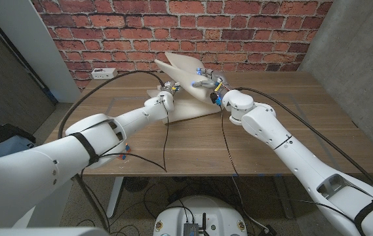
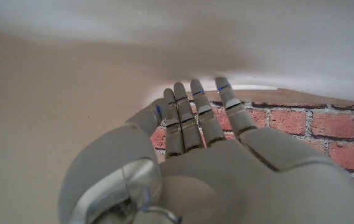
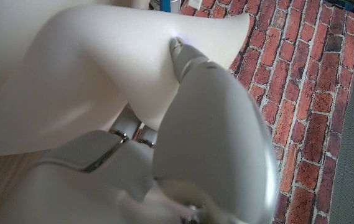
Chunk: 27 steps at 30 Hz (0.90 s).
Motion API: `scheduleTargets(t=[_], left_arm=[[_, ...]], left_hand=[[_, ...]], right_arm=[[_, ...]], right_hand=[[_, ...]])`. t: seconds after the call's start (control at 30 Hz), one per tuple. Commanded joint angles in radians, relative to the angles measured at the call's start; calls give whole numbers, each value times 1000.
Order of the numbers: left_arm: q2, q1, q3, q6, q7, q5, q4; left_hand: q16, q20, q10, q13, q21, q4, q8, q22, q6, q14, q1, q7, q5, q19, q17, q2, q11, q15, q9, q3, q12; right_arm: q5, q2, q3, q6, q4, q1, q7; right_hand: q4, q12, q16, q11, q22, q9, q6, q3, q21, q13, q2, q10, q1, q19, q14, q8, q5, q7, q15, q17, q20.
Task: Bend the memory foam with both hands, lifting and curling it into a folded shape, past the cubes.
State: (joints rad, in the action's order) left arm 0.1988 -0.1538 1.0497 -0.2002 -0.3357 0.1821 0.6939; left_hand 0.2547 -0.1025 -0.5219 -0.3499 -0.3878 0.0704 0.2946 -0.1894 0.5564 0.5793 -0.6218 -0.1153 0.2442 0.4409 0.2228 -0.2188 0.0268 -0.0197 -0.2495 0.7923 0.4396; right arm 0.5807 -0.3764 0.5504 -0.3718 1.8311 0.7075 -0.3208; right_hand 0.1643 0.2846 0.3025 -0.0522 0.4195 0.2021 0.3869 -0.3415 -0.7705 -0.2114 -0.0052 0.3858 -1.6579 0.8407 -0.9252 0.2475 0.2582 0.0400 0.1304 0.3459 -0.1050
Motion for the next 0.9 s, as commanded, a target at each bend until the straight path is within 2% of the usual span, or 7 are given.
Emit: scheduleTargets(t=[0.03,0.2,0.23,0.3,0.4,0.6,0.9], left_arm=[[-160,135,89,126,154,1,-331],[-134,143,168,91,188,-66,-266],[-138,141,163,114,177,-87,-277],[-134,137,159,132,164,-109,-277],[-134,106,79,273,109,-193,-323],[-121,41,-100,410,171,-364,-328],[-136,-31,-323,399,330,-602,-306]], left_hand=[[-1,34,3,7,-8,-11,-12,-3,-6,-2,-17,-3,3,4,4,2,8,18,6,20,-16],[-13,61,35,23,-7,-31,-40,-3,-42,-32,-18,18,-13,-1,0,12,-9,40,20,23,-48],[-17,64,46,31,-4,-56,-54,-3,-60,-43,1,29,-29,-12,0,20,-13,45,26,8,-63],[-34,60,57,54,7,-117,-84,-1,-100,-61,106,54,-79,-34,-19,93,-20,43,41,-90,-98],[-56,17,100,73,31,-147,-95,3,-137,-99,224,69,-70,-59,-35,192,9,12,45,-204,-146],[-66,-51,187,76,80,-151,-114,3,-243,-165,318,84,-55,-120,-34,311,34,-29,47,-306,-195],[-73,-113,236,74,145,-181,-102,2,-281,-278,426,74,-28,-224,-30,381,84,-89,50,-400,-213]], right_arm=[[261,47,-81,-6,8,25,49],[289,52,-71,5,0,17,29],[282,53,-66,9,0,15,16],[285,49,-62,10,0,12,7],[277,46,-55,17,-2,9,-17],[246,33,-33,23,0,0,-49],[187,25,5,4,12,-14,-104]], right_hand=[[-1,-1,-5,-1,6,5,0,6,-9,-3,0,7,-15,-8,-12,-4,2,7,95,3,-121],[-1,-1,-7,-1,7,5,7,7,-14,-3,1,12,-16,-11,-10,-3,1,12,94,2,-121],[-1,-1,-7,-1,7,5,8,7,-15,-3,1,13,-16,-11,-10,-3,1,12,94,2,-121],[-1,-1,-7,-2,7,5,8,7,-16,-3,1,15,-16,-12,-9,-3,1,12,94,2,-121],[-2,0,-7,-3,7,5,9,7,-17,-3,1,18,-16,-13,-9,-3,0,13,93,3,-121],[-2,-1,-8,-4,7,5,10,7,-20,-3,2,21,-16,-15,-10,-4,0,14,93,3,-121],[-2,1,-8,-2,7,6,11,7,-24,-3,4,29,-17,-17,-11,-4,0,15,93,3,-121]])
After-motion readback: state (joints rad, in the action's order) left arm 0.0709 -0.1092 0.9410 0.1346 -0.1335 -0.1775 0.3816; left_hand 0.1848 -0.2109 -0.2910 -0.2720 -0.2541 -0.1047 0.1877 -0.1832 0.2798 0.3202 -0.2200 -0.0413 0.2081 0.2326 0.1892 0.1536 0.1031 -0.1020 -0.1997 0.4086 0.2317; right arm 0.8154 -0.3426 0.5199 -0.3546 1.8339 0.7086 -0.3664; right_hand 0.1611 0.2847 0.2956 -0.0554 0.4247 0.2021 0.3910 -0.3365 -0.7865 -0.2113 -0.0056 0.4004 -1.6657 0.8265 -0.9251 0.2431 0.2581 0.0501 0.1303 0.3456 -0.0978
